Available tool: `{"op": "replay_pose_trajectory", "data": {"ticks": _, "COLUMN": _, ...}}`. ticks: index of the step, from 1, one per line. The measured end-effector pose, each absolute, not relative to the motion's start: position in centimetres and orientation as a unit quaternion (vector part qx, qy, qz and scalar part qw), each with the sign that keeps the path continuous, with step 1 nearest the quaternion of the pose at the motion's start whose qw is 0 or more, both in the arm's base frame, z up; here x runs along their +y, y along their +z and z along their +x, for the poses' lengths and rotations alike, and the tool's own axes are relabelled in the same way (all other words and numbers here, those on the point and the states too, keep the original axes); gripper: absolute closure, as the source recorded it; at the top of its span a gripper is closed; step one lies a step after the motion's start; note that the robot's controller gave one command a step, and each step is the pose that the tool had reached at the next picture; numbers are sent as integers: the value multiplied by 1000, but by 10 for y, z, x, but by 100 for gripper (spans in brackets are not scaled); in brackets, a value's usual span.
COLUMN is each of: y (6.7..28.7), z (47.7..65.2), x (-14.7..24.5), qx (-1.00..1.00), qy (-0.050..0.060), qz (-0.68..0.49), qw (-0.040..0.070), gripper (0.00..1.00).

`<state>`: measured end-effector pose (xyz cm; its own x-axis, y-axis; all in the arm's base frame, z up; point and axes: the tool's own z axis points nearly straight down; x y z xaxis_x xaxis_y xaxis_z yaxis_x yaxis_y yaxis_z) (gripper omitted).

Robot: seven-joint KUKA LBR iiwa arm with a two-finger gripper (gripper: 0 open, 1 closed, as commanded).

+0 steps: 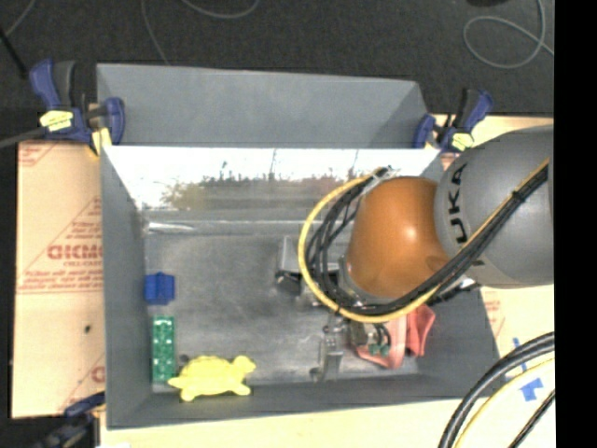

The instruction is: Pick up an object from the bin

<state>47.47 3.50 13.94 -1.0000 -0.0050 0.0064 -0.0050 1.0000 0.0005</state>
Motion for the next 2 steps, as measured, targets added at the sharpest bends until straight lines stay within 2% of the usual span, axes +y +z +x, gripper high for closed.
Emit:
{"op": "replay_pose_trajectory", "data": {"ticks": 1, "y": 143, "z": 477, "x": 35, "qx": -1000, "qy": 0, "qz": 2, "qw": -1, "gripper": 0}}
{"op": "replay_pose_trajectory", "data": {"ticks": 2, "y": 172, "z": 486, "x": 21, "qx": -996, "qy": 0, "qz": -89, "qw": 5, "gripper": 0}}
